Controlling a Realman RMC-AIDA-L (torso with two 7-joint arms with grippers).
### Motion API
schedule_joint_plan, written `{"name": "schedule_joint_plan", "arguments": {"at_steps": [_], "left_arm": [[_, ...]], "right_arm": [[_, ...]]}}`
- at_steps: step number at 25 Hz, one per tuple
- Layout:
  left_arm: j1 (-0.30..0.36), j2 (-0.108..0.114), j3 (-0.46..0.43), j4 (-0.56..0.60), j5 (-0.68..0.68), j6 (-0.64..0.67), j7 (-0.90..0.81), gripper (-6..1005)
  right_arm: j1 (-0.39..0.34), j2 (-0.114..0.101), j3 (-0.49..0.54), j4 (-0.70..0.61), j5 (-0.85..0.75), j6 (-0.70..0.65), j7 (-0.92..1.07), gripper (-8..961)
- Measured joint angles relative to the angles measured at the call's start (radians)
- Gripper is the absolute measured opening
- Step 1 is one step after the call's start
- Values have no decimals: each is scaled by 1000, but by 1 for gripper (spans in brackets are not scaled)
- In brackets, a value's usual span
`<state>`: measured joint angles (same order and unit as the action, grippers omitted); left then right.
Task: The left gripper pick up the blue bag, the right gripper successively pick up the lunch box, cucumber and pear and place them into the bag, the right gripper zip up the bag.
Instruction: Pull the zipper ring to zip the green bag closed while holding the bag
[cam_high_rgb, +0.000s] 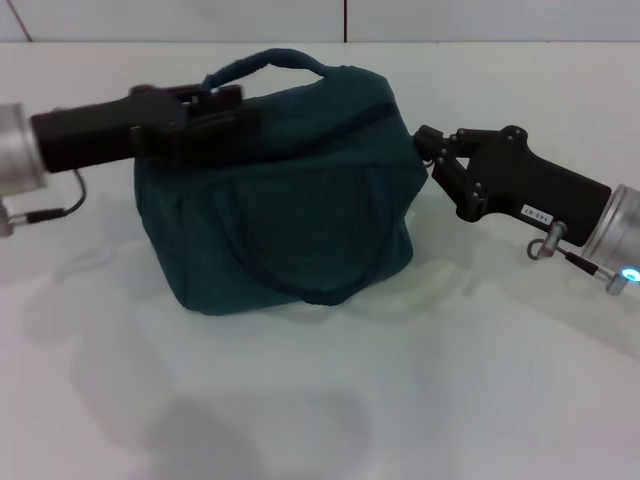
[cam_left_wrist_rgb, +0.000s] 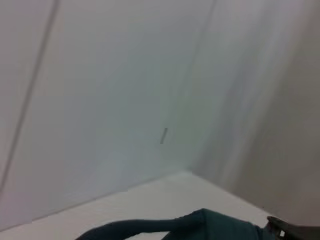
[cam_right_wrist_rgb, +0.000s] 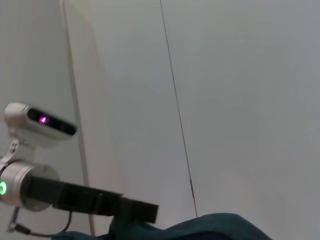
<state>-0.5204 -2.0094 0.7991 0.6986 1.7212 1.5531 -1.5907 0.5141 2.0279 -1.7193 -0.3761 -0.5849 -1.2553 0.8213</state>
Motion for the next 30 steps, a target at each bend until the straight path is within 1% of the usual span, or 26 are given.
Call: {"name": "schedule_joint_plan", "arguments": {"at_steps": [2, 3, 4, 6, 8, 11, 15, 19, 22, 25, 26, 27, 30], "left_arm": [[0, 0, 0, 0, 0, 0, 0, 427], [-22, -7, 0, 30, 31, 0, -33, 427], [-61, -21, 1, 92, 97, -2, -89, 427], [-85, -26, 2, 123, 142, -4, -123, 428], [-125, -33, 2, 162, 224, -5, -178, 426], [-172, -40, 11, 208, 311, -2, -248, 419], [-195, -40, 57, 252, 333, -2, -302, 409], [-225, -32, 103, 275, 347, -3, -354, 400], [-260, -30, 122, 275, 404, -2, -395, 393], [-281, -42, 141, 275, 465, -3, -420, 385], [-281, -42, 141, 275, 465, -3, -420, 383], [-290, -52, 146, 278, 486, -5, -423, 381], [-292, -55, 159, 282, 487, -5, -421, 374]], "right_arm": [[-4, 0, 0, 0, 1, -1, 0, 32], [-9, 0, 0, 1, 2, -3, 0, 33], [-14, 0, -1, 1, 2, -5, 0, 33], [-20, 0, -1, 2, 3, -6, 0, 35], [-24, 0, -1, 2, 4, -7, -1, 37], [-30, 0, -2, 2, 5, -8, -1, 39], [-33, 0, -2, 2, 5, -9, -1, 43], [-35, 0, -2, 2, 5, -10, -1, 46], [-35, 0, -2, 2, 5, -10, -1, 48], [-35, 0, -2, 2, 5, -10, -1, 51], [-36, 0, -2, 2, 5, -11, -1, 52], [-36, 0, -2, 2, 5, -11, -1, 52], [-36, 0, -2, 2, 5, -12, -1, 55]]}}
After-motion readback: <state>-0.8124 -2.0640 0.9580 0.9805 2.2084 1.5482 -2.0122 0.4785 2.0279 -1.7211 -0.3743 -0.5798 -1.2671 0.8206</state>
